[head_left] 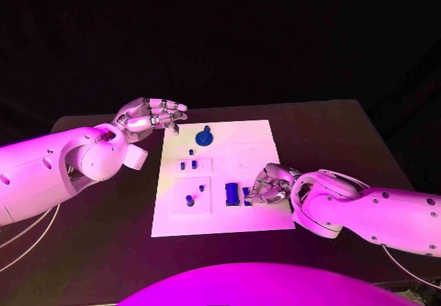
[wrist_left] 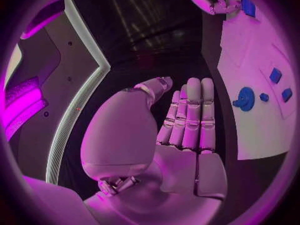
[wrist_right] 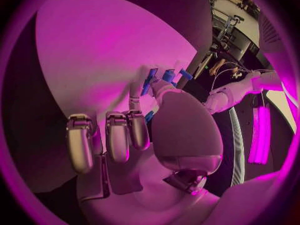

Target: Assemble the parts on the task board

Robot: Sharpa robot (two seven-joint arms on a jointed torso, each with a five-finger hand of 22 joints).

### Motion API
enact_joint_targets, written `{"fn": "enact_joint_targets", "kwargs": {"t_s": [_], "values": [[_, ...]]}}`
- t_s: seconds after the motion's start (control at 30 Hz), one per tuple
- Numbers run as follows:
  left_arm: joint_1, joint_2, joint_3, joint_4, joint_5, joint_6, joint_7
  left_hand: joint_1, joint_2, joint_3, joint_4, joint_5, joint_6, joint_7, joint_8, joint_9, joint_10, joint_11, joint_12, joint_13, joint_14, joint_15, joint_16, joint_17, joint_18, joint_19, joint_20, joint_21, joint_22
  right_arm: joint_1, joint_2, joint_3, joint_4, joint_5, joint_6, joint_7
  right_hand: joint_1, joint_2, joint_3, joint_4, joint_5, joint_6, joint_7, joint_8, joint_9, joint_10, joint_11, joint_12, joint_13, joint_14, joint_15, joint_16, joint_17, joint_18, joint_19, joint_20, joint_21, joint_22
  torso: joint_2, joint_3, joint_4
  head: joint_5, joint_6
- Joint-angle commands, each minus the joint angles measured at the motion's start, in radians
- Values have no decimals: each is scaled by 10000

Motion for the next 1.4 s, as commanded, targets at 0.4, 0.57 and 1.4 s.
{"fn": "enact_joint_targets", "kwargs": {"t_s": [0.4, 0.57, 1.4], "values": [[4, 20, 6, -9, 70, 8, 55, 2, 158, 0, 80, 20, -50, 7, 72, -17, -71, -32, 71, 14, -12, 36, -55, -7, 60, 43, -4, -63, -12, 23, -347, 0, 146, 514, -640, 1109, -99, -86, -222, 191, 9, -161, 109, -118, -81, 512, 49, -166, 1884, 922, 25, -18, 2046, -10, 963, 17, -235, 2556, -41, -15, -23, 2, 69], [3, 50, -5, -81, 207, -117, 118, -112, 124, -52, 168, 3, -72, 12, 71, -33, -104, -22, 81, 10, -27, 53, -65, -5, 52, 34, 12, -114, -42, 339, -614, 34, 123, 1892, -1143, 3031, -111, 10, -581, 188, 25, -648, 309, -382, -160, 263, 226, -642, 1631, 835, 174, -181, 1664, 131, 744, 133, -956, 2362, -83, -39, -52, -25, 175], [-92, 1802, -102, -2812, 2716, -2081, 1984, 321, 123, -2023, 1807, -18, -1236, -557, -237, -758, -1417, 217, -2061, -968, -4730, 1111, -7526, -2831, -858, -3087, 1316, -7427, -4812, 1301, 1613, 340, -5980, 11019, -614, 9658, 1716, 533, -847, 99, -55, -2551, 1667, -1275, -1023, -5479, 1751, -11957, -8870, -4876, 1844, -11103, -8556, 1739, -4964, 1848, -15043, -5670, -662, -135, -153, 117, 1486]]}}
